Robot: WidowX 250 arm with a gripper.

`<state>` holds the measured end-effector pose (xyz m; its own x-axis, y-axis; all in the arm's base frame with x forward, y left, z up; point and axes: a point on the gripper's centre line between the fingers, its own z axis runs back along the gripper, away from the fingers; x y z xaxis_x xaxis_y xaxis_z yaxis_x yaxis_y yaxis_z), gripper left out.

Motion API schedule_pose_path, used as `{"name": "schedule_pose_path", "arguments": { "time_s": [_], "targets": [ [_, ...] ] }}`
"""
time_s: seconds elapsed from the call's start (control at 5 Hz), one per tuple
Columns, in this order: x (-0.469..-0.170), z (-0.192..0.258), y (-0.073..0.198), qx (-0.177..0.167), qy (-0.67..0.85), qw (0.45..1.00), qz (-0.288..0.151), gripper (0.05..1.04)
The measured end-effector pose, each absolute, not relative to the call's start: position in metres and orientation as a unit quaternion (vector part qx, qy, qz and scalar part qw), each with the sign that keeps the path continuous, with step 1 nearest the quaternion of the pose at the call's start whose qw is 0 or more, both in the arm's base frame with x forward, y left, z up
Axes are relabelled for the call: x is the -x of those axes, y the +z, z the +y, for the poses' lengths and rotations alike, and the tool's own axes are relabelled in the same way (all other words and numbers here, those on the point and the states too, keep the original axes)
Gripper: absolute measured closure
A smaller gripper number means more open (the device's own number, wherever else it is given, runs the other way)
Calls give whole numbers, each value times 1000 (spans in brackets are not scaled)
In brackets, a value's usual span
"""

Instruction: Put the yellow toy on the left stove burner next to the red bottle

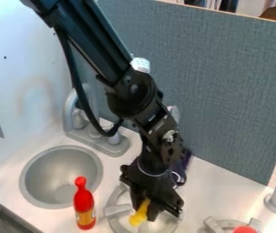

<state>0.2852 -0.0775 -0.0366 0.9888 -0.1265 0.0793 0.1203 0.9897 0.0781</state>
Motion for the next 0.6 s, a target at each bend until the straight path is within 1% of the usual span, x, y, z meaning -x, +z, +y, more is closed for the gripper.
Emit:
{"name": "schedule_pose_path", "arguments": {
  "time_s": [0.2, 0.4, 0.6],
  "targets": [
    [-298, -70, -44, -46, -47, 997, -30, 724],
    [-309, -61, -59, -54, -30, 998, -9, 724],
    [-317, -57, -69, -56, -25, 998, 5, 724]
  ]
}}
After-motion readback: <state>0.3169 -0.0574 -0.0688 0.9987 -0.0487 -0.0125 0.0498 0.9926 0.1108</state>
